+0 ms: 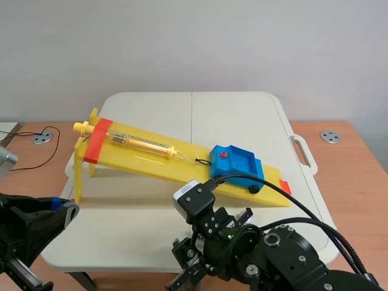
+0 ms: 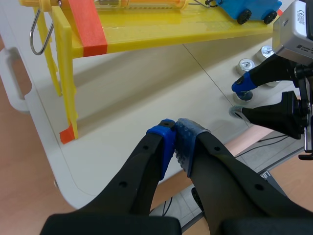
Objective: Place the four metal weights on the blue cart on the ramp.
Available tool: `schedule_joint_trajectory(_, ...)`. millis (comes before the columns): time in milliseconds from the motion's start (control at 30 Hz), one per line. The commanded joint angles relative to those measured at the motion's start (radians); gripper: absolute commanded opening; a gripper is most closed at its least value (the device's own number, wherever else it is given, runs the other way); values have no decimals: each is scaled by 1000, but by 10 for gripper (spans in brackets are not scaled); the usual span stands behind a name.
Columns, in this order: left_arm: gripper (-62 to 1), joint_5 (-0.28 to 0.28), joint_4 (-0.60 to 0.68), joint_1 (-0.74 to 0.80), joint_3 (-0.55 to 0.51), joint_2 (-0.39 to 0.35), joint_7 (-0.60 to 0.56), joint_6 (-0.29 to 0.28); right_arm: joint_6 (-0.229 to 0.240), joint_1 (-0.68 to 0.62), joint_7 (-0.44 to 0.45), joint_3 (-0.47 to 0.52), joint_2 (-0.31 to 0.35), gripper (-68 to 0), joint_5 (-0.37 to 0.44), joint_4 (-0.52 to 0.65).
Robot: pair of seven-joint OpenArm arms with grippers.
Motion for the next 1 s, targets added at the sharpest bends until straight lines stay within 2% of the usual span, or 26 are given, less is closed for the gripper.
schedule_joint_trajectory(0, -571, -74, 66, -20, -15, 5, -96, -24, -47, 70, 86, -6, -13, -448, 14, 42)
schedule_joint_trajectory(100, -571, -74, 66, -20, -15, 5, -96, -24, -59, 70, 72, -6, -11, -504, 14, 42)
schedule_joint_trajectory(333, -571, -74, 66, -20, -15, 5, -96, -24, -126, 70, 54, -6, -11, -630, 14, 40)
schedule_joint_trajectory(400, -571, -74, 66, -20, -15, 5, -96, -24, -126, 70, 52, -6, -11, -669, 14, 38)
schedule_joint_trajectory(667, -571, -74, 66, -20, -15, 5, -96, -24, -125, 66, 57, 13, -7, -669, 17, 74)
schedule_joint_trajectory(967, -571, -74, 66, -20, -15, 5, -96, -24, -124, -40, -2, 63, 77, -669, 114, 319)
